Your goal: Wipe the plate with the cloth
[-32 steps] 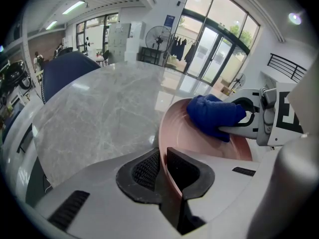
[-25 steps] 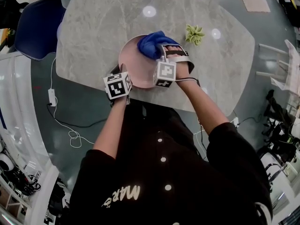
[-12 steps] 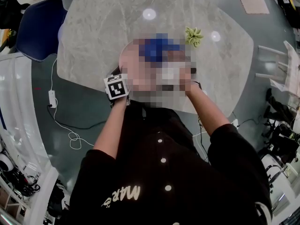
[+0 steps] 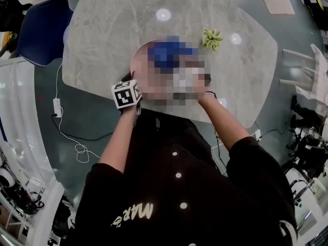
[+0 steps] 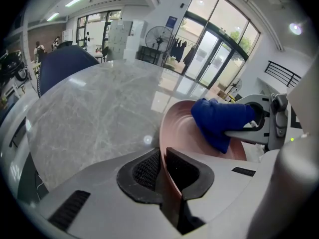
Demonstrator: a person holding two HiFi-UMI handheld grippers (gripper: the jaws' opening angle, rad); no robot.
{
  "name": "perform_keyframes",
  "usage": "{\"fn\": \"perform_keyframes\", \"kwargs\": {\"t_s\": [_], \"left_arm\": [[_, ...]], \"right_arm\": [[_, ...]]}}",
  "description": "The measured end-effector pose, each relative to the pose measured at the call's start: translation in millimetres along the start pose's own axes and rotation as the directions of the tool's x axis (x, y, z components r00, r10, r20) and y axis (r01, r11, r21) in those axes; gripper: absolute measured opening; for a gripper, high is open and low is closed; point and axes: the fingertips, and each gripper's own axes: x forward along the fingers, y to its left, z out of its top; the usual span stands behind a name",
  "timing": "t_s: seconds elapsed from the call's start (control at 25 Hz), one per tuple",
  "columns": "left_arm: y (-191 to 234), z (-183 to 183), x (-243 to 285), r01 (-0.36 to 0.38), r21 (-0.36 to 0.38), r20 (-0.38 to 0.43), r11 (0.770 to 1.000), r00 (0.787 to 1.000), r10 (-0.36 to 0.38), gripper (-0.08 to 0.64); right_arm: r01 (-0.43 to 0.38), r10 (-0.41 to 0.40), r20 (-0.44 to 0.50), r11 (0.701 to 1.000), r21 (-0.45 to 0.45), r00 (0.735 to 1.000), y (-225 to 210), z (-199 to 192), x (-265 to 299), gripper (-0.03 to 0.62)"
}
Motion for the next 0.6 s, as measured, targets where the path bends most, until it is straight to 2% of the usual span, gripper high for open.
{"fn": "perform_keyframes", "kwargs": {"t_s": [0.12, 0.28, 0.44, 0.6], "left_arm": [[0, 1, -1, -0.001, 0.000, 0.004, 1.000, 1.000, 0.001, 0.051], [0, 1, -2, 0.008, 0.008, 0.010, 1.000, 1.000, -0.008, 0.051], [-1, 0, -1, 0.016, 0.014, 0.005, 1.000, 1.000, -0.016, 0.051], [-1, 1, -2, 0.013, 0.030, 0.002, 0.999, 1.000, -0.013, 0.051]], "right_arm": [[-0.005, 0.004, 0.059, 1.000, 0.009, 0.998, 1, 23, -5, 0.150], [-0.077, 0.074, 0.117, 0.997, 0.019, 0.990, 14, 53, -3, 0.150], [-0.138, 0.139, 0.131, 0.990, -0.017, 0.982, 33, 69, 10, 0.150], [-0.166, 0.168, 0.126, 0.986, -0.025, 0.978, 41, 76, 19, 0.150]]}}
